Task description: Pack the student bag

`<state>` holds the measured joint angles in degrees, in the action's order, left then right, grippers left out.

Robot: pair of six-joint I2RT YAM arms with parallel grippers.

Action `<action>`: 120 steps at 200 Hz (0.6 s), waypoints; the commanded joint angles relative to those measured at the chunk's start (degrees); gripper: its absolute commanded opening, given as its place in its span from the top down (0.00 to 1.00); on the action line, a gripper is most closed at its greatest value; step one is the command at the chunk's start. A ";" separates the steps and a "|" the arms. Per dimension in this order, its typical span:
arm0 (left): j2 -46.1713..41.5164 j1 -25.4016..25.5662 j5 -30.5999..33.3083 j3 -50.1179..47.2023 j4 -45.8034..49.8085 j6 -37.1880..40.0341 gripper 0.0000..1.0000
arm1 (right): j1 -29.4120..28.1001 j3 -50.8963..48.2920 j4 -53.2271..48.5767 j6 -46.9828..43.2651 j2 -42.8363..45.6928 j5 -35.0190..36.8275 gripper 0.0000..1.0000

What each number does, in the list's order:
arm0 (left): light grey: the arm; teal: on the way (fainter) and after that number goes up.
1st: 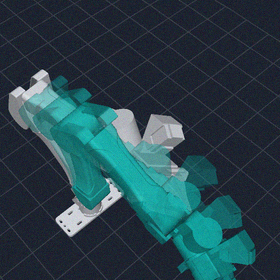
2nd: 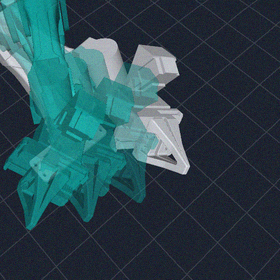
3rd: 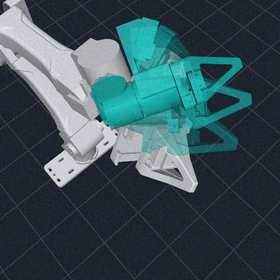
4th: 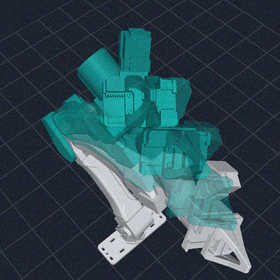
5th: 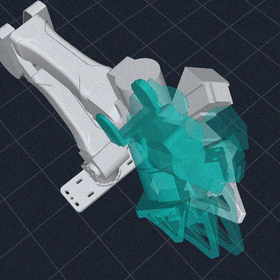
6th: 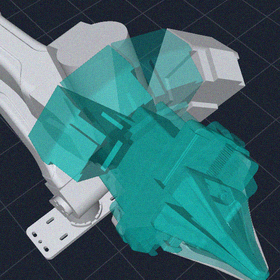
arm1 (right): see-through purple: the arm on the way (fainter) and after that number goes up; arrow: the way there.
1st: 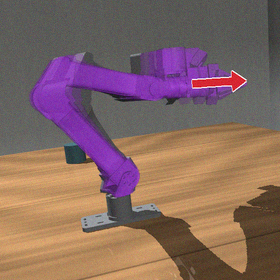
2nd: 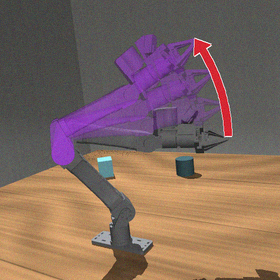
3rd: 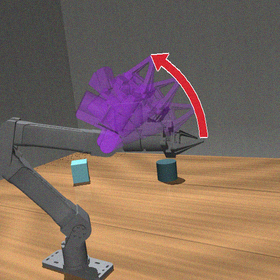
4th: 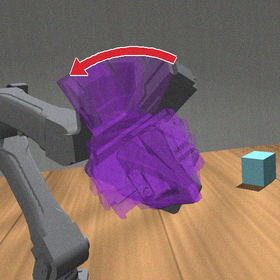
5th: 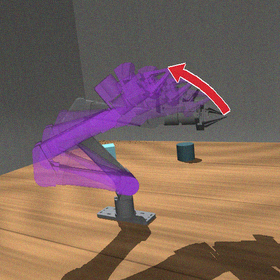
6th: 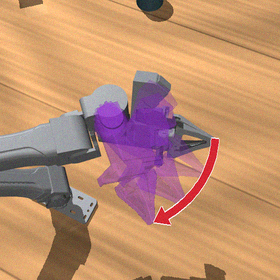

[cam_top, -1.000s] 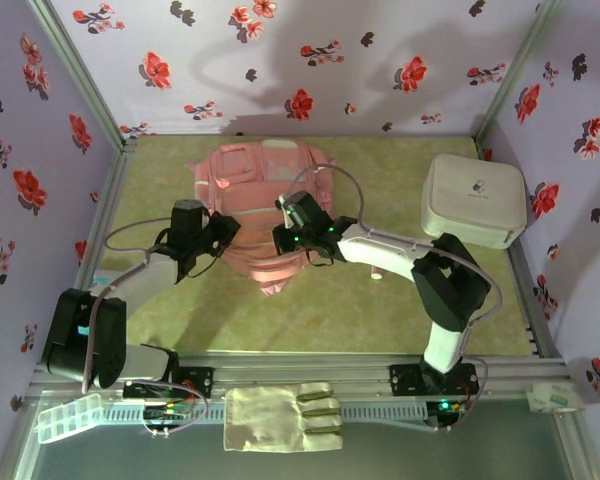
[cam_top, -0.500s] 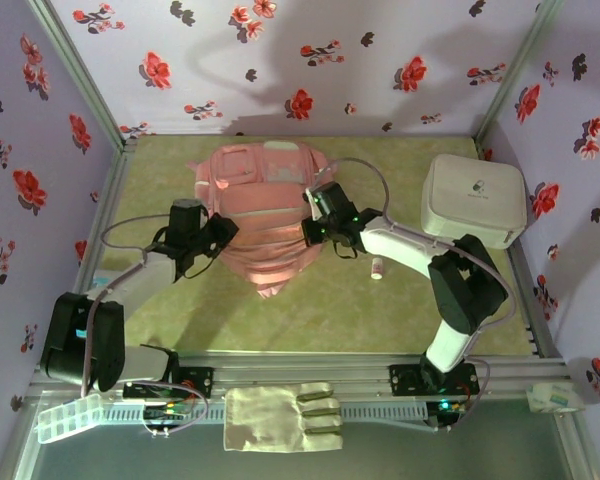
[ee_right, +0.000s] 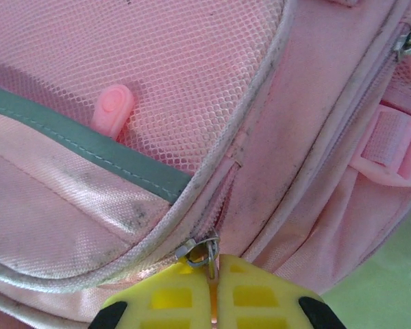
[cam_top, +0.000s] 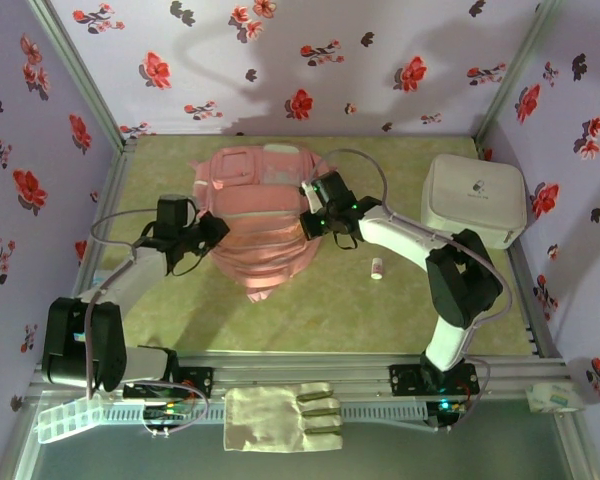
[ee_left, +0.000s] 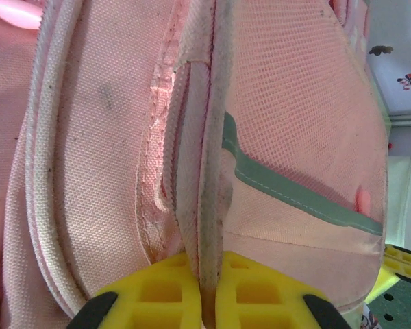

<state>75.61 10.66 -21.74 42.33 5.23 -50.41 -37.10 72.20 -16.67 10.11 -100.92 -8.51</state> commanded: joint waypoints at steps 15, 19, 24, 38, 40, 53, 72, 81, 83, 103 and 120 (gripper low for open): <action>-3.22 -2.74 3.58 1.11 5.55 1.61 0.59 | -0.46 -1.51 3.02 2.08 1.61 -4.07 0.94; -3.59 -2.75 3.82 1.03 5.56 1.20 0.55 | -0.99 -1.47 3.29 2.24 1.60 -4.27 0.94; -4.00 -2.75 4.12 0.88 5.49 0.59 0.51 | -1.69 -1.30 3.60 2.47 1.48 -4.38 0.94; -5.56 -2.75 4.85 0.36 5.42 -1.32 0.45 | -3.53 -0.40 4.48 3.28 0.57 -5.07 0.94; -5.83 -2.75 4.99 0.32 5.41 -1.63 0.45 | -3.80 -0.18 4.59 3.37 0.40 -5.23 0.94; -7.51 -2.78 6.03 -0.42 5.31 -3.25 0.42 | -5.49 1.39 4.95 4.05 -0.89 -5.65 0.94; -9.95 -2.75 7.06 -2.31 3.77 -6.49 0.41 | -7.80 3.96 5.56 4.94 -2.83 -6.63 0.94; -10.68 -2.77 6.83 -3.34 2.44 -8.02 0.41 | -8.57 4.88 6.09 5.50 -3.74 -7.15 0.94; -10.84 -2.75 6.80 -3.55 2.26 -8.32 0.41 | -8.66 5.05 6.24 5.59 -3.90 -7.31 0.94; -11.13 -2.58 4.81 -4.91 -1.00 -11.06 0.41 | -9.97 6.63 7.29 7.01 -5.38 -8.43 0.94; -10.34 -1.92 3.43 -5.55 -4.09 -13.17 0.41 | -10.78 7.31 7.91 7.60 -6.02 -9.31 0.94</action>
<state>64.90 8.14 -16.71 38.15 6.24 -58.72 -46.70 76.71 -13.06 15.59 -105.95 -14.48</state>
